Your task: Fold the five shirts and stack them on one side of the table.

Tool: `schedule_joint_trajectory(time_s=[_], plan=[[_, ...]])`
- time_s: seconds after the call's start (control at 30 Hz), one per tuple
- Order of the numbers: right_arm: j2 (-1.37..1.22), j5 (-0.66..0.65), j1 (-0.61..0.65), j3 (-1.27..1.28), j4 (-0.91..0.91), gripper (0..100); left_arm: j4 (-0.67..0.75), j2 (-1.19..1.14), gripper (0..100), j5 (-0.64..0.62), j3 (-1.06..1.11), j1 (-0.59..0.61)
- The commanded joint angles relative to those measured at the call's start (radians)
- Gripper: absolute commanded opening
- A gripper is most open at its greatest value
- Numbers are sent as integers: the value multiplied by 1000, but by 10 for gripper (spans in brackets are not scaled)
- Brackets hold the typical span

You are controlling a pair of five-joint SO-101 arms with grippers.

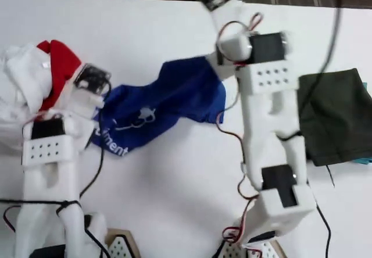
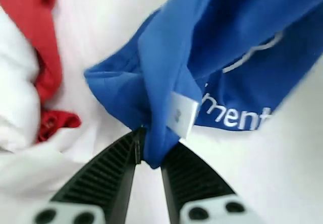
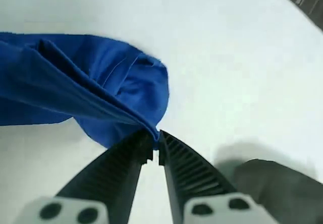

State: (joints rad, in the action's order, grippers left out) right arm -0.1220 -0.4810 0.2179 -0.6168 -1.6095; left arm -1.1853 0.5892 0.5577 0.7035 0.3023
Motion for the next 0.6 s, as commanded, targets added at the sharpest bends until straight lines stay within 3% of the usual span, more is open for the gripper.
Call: schedule_joint_trajectory(time_s=[0.0,0.13,0.33,0.57], plan=[[142,-61,-33,-44,54,20,-180,18,27,29,-288,-37],[305,-143,-25,-44,76,20,-324,18,27,75,-493,-43],[538,-149,-31,-37,73,20,-523,18,27,89,-722,-41],[688,-157,-33,-43,101,20,-598,60,27,86,-852,-37]])
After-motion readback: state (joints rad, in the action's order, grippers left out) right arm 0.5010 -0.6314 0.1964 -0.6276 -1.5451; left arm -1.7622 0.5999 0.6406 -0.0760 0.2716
